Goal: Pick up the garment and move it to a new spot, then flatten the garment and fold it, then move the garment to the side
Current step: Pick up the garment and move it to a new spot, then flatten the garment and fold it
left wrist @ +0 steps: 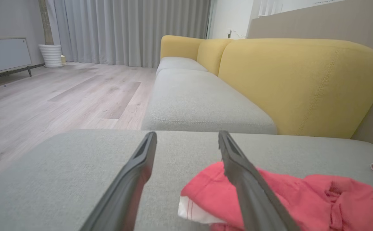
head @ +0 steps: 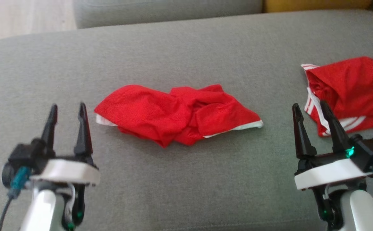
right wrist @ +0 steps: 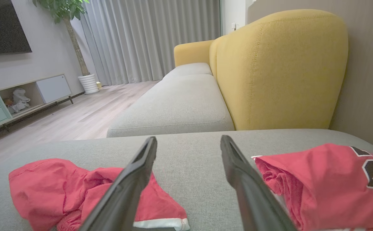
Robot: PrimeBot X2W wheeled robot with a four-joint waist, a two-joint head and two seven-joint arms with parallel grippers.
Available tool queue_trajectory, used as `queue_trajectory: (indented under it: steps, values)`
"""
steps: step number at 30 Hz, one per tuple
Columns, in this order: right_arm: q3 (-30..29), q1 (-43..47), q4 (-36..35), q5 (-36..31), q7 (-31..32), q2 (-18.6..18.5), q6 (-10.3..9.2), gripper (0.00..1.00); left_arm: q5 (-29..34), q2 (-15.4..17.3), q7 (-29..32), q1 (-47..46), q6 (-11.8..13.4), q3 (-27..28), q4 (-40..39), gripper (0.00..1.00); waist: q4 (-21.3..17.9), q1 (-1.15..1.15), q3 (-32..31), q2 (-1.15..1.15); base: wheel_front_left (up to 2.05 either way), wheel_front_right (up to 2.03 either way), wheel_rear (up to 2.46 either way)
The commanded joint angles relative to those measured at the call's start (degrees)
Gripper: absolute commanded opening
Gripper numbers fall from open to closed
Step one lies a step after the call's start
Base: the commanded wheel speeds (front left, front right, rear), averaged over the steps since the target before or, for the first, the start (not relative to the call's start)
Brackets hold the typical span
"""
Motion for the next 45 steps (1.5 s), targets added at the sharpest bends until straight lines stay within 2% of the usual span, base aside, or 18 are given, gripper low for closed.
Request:
queue_trajectory:
  steps: [1, 8, 18, 45]
  values:
    - [0.7, 0.0, -2.0, -0.3, 0.3, -0.2, 0.39, 1.00, -0.1, 1.6, -0.3, -1.0, -0.4, 2.1, -2.1, 1.00, 1.0, 0.00, -1.0, 0.00, 0.00, 0.00, 0.00]
    - [0.3, 2.1, -2.1, -0.9, 0.8, -0.2, 0.39, 1.00, -0.1, 2.6, 0.5, 2.8, -0.8, 1.3, -3.2, 1.00, 1.4, 0.00, -2.9, 0.00, 0.00, 0.00, 0.00]
    - [-0.6, 5.4, -3.8, -2.0, 2.4, -0.2, 0.39, 1.00, 0.8, 3.1, 2.0, 8.0, 0.0, -0.7, -5.5, 1.00, 1.1, 0.00, -5.5, 0.00, 0.00, 0.00, 0.00]
    - [-1.1, 6.0, -4.5, -0.6, 2.7, -0.2, 0.39, 1.00, 0.1, 3.4, 2.4, 7.9, 1.0, -1.6, -5.7, 1.00, 1.3, 0.00, -5.4, 0.00, 0.00, 0.00, 0.00]
